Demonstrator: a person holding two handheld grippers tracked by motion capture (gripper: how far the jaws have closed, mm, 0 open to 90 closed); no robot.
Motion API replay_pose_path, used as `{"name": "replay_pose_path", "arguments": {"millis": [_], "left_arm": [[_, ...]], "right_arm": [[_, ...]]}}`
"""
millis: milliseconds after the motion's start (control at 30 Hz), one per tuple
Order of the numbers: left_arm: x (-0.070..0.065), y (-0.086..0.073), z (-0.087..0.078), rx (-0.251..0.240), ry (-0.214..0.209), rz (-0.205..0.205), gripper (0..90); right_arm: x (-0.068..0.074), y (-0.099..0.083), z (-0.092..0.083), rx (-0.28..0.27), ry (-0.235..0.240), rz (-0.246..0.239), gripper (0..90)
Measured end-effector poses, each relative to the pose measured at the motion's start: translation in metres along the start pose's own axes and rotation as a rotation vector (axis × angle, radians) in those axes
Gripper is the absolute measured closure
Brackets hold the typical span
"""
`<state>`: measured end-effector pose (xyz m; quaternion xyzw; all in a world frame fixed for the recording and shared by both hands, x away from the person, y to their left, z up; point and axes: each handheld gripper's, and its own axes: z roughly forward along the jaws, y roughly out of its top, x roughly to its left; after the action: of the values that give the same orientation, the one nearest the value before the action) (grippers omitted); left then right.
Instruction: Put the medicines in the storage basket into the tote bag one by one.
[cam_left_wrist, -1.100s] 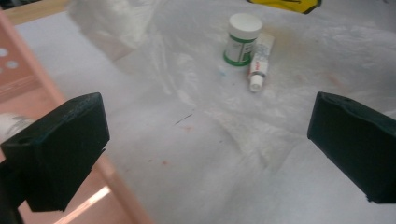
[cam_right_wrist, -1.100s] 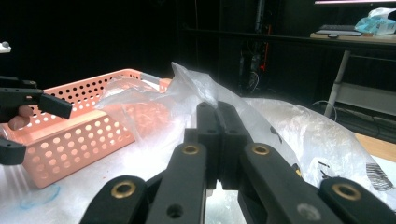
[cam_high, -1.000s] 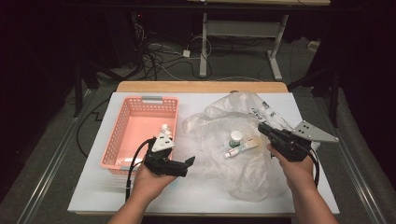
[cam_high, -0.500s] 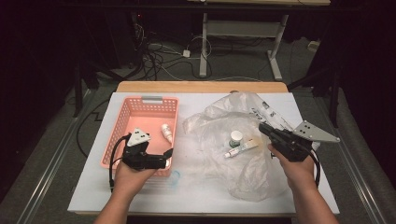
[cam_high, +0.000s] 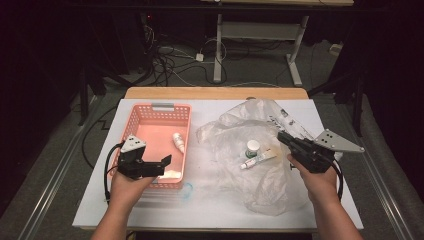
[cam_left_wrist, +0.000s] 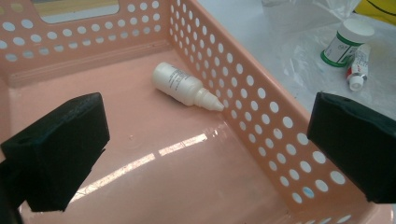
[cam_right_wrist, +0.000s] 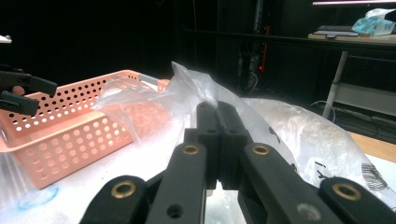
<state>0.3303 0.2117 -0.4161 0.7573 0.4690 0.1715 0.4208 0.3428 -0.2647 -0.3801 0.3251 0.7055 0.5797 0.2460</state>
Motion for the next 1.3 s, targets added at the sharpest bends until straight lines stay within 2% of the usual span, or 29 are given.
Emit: {"name": "replay_pose_path", "arguments": {"millis": [133, 300, 400, 500, 600, 867, 967, 1133, 1233, 1300], "left_arm": [[-0.001, 0.002, -0.001, 0.000, -0.034, -0.005, 0.0], [-0.006, 0.012, -0.001, -0.011, -0.038, 0.012, 0.0], [-0.007, 0.020, 0.003, -0.027, -0.043, -0.007, 0.5], [-0.007, 0.030, 0.010, -0.027, -0.034, 0.006, 1.6], [-0.003, 0.039, 0.019, 0.000, -0.030, 0.000, 2.5], [0.011, 0.053, 0.044, 0.066, 0.025, 0.011, 3.8], [0.018, 0.056, 0.055, 0.103, 0.022, -0.003, 4.4], [0.028, 0.062, 0.071, 0.137, 0.005, -0.041, 7.8], [0.031, 0.065, 0.080, 0.165, 0.010, -0.040, 10.9], [0.032, 0.066, 0.085, 0.172, -0.002, -0.056, 14.0]], "right_arm": [[0.000, 0.000, 0.000, -0.002, 0.001, 0.002, 90.0], [0.000, 0.001, -0.001, -0.004, 0.000, -0.001, 90.0], [-0.001, 0.000, 0.000, -0.003, 0.002, 0.000, 90.0], [0.000, 0.000, 0.001, -0.003, 0.001, 0.001, 90.0], [-0.001, 0.000, 0.001, -0.005, 0.001, -0.001, 90.0], [-0.001, 0.000, 0.001, 0.001, 0.000, 0.002, 90.0], [-0.001, -0.001, 0.003, 0.006, 0.002, -0.005, 90.0], [0.000, -0.002, 0.004, 0.012, 0.005, -0.001, 90.0], [0.000, -0.002, 0.004, 0.012, 0.004, 0.000, 90.0], [-0.001, -0.003, 0.004, 0.013, 0.003, -0.001, 90.0]]}}
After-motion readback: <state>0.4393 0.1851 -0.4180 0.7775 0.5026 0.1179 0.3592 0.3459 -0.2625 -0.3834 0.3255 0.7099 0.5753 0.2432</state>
